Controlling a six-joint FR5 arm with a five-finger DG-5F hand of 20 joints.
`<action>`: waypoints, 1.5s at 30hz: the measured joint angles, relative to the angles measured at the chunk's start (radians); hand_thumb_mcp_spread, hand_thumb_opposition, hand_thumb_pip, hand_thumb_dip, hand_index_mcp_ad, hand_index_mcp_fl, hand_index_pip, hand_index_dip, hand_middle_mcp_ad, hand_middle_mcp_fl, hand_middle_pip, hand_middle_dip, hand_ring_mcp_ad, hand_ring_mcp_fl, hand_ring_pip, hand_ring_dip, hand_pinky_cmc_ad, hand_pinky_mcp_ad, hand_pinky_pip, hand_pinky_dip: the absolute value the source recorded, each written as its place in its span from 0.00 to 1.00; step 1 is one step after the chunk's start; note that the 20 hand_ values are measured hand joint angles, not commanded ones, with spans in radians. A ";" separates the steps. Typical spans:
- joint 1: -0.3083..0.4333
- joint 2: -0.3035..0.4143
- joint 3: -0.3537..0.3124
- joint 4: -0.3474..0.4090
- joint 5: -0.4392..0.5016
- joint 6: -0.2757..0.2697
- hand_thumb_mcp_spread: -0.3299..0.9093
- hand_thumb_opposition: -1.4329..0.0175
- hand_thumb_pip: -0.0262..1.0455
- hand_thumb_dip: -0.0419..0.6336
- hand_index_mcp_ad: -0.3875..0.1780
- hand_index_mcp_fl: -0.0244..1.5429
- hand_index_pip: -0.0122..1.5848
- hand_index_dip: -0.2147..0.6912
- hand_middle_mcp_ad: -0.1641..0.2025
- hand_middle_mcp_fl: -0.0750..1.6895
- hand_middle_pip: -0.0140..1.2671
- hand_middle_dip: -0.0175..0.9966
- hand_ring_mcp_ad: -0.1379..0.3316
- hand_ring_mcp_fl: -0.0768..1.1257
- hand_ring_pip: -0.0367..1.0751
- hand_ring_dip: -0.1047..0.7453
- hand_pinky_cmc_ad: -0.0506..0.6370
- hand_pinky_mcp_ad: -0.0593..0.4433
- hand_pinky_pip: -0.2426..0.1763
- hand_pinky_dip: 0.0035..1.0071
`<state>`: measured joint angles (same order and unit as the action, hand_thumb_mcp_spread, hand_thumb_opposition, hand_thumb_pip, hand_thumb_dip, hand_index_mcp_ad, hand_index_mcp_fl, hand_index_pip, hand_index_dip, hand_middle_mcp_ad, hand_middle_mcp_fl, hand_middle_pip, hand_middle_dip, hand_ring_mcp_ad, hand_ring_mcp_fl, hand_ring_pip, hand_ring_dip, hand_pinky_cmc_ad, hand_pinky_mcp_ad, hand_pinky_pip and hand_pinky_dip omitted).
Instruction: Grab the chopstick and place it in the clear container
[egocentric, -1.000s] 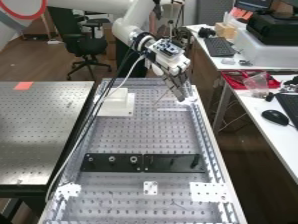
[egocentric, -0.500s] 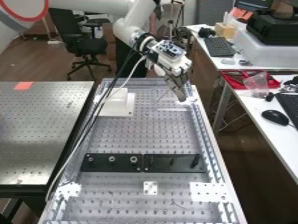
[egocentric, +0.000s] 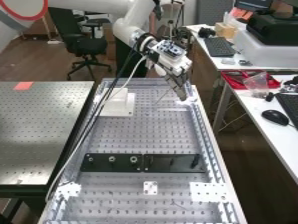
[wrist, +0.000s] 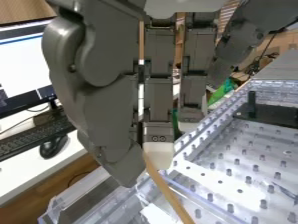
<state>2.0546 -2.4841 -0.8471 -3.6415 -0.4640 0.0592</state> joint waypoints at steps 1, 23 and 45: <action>0.000 0.000 -0.001 -0.002 -0.002 0.004 0.75 0.21 0.50 0.44 0.55 0.77 0.42 0.40 0.45 0.74 0.43 0.55 0.48 0.74 0.05 0.59 0.85 0.52 0.77 0.35; 0.002 0.022 -0.028 0.019 -0.038 -0.026 0.62 0.31 0.68 0.48 0.60 0.60 0.46 0.35 0.44 0.61 0.46 0.52 0.48 0.58 0.04 0.57 0.74 0.55 0.60 0.51; -0.005 0.094 -0.099 0.112 -0.056 -0.104 0.56 0.44 0.70 0.48 0.60 0.35 0.35 0.32 0.45 0.46 0.40 0.48 0.48 0.36 0.06 0.54 0.72 0.55 0.39 0.66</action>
<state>2.0497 -2.3899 -0.9456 -3.5296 -0.5202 -0.0449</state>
